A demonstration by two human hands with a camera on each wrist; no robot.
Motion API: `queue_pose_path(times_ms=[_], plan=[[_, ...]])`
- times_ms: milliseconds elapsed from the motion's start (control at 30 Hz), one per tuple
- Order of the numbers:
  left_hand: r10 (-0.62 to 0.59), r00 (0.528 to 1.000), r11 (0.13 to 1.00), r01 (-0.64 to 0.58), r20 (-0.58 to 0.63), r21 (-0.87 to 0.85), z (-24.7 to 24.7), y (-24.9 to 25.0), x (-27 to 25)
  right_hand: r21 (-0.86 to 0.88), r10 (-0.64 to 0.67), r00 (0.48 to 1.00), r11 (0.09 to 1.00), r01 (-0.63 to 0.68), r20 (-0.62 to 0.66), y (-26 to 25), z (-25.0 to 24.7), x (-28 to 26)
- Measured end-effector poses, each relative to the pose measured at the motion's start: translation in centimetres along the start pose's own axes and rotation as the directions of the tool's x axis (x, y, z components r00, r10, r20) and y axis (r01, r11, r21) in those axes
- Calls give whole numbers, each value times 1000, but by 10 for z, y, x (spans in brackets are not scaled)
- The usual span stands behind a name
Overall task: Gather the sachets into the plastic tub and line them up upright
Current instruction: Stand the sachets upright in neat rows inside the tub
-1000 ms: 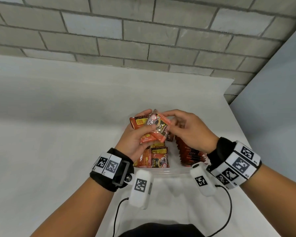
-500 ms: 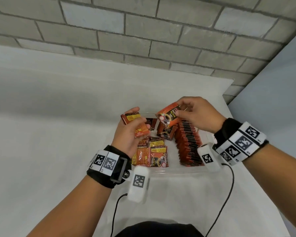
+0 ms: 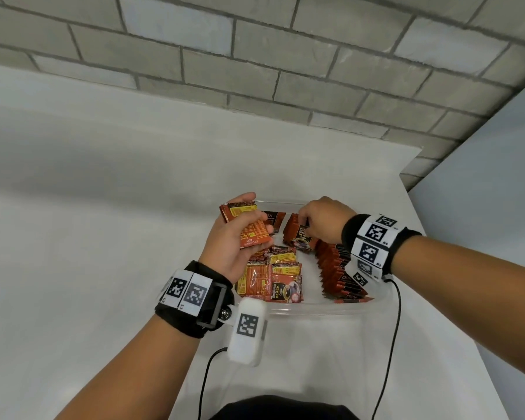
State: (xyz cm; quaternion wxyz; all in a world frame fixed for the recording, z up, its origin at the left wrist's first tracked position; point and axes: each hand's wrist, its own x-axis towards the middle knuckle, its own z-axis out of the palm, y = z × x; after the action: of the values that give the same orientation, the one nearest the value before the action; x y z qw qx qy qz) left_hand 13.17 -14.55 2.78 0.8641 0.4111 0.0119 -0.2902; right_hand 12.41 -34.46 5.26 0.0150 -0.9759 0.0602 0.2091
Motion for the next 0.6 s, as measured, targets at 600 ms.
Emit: queue_pose_path(times_ms=[600], plan=[[-27,1000,1000,27,7,6,-1,-2,2,-85,-16,999,996,13,-35,-3,3,0]])
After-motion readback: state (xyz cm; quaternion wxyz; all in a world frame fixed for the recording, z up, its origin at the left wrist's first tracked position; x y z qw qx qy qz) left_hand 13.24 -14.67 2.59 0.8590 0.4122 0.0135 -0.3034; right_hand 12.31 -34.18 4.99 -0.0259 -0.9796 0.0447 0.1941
